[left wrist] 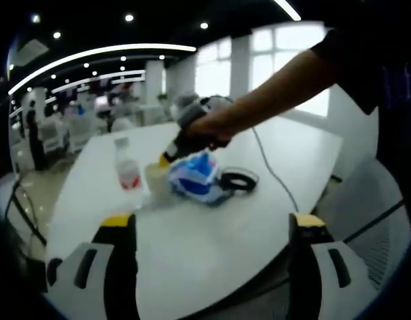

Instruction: Arrange the tabletop items into an orderly group along one side of the table until the central work area is clear of visible clutter.

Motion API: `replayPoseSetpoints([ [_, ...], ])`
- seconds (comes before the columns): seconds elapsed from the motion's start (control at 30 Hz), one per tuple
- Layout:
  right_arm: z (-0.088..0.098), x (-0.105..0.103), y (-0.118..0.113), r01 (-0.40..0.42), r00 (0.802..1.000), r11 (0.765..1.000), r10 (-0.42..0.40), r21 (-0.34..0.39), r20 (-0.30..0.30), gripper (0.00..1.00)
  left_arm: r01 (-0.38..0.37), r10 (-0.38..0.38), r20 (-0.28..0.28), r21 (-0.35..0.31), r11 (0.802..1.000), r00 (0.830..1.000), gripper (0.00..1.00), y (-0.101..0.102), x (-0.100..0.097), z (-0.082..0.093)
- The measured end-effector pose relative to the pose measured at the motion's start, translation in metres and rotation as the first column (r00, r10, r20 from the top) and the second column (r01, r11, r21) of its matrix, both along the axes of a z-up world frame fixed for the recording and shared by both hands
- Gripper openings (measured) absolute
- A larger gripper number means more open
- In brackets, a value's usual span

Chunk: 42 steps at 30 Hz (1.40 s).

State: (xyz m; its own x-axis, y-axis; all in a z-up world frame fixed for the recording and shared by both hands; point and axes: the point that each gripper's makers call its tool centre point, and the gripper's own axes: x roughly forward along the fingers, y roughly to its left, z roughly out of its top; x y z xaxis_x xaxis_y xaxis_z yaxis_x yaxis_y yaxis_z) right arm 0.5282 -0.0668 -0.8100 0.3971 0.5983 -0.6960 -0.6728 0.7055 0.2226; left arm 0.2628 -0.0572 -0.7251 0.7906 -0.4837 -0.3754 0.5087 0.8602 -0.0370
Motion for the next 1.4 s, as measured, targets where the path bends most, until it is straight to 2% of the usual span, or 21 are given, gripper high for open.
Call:
replayPoseSetpoints([
  [0.17, 0.0, 0.0, 0.0, 0.001, 1.0, 1.0, -0.001, 0.01, -0.005, 0.05, 0.0, 0.0, 0.0, 0.003, 1.0, 1.0, 0.91, 0.0, 0.0, 0.0],
  [0.37, 0.007, 0.001, 0.002, 0.007, 1.0, 0.998, -0.007, 0.064, -0.006, 0.15, 0.002, -0.002, 0.004, -0.006, 1.0, 1.0, 0.91, -0.001, 0.0, 0.001],
  [0.63, 0.026, 0.002, 0.001, -0.018, 0.999, 0.989, 0.014, 0.148, 0.03, 0.32, 0.002, -0.002, 0.012, -0.013, 1.0, 1.0, 0.92, -0.002, 0.001, 0.002],
  [0.73, 0.031, 0.005, -0.006, -0.045, 0.997, 0.989, 0.036, 0.142, 0.066, 0.38, 0.004, -0.004, 0.017, -0.012, 1.0, 1.0, 0.92, -0.003, 0.0, 0.003],
  [0.9, 0.038, 0.011, -0.02, -0.044, 0.996, 0.985, 0.032, 0.166, 0.079, 0.46, 0.003, -0.002, 0.022, -0.014, 1.0, 1.0, 0.93, -0.004, 0.0, 0.004],
  [1.1, 0.045, 0.013, -0.031, -0.086, 0.99, 0.985, 0.068, 0.151, 0.124, 0.56, -0.001, 0.002, 0.025, -0.014, 1.0, 1.0, 0.94, -0.003, 0.0, 0.004],
  [1.23, 0.051, 0.013, -0.041, -0.174, 0.969, 0.981, 0.154, 0.09, 0.193, 0.61, -0.007, 0.008, 0.032, -0.015, 1.0, 0.999, 0.95, -0.002, 0.0, 0.005],
  [1.27, 0.051, 0.013, -0.042, -0.177, 0.968, 0.981, 0.158, 0.085, 0.195, 0.63, -0.008, 0.009, 0.032, -0.015, 1.0, 0.999, 0.95, -0.002, 0.0, 0.005],
  [1.4, 0.05, 0.011, -0.055, -0.25, 0.944, 0.968, 0.237, 0.028, 0.228, 0.68, -0.014, 0.015, 0.034, -0.017, 1.0, 0.999, 0.96, -0.001, 0.001, 0.005],
])
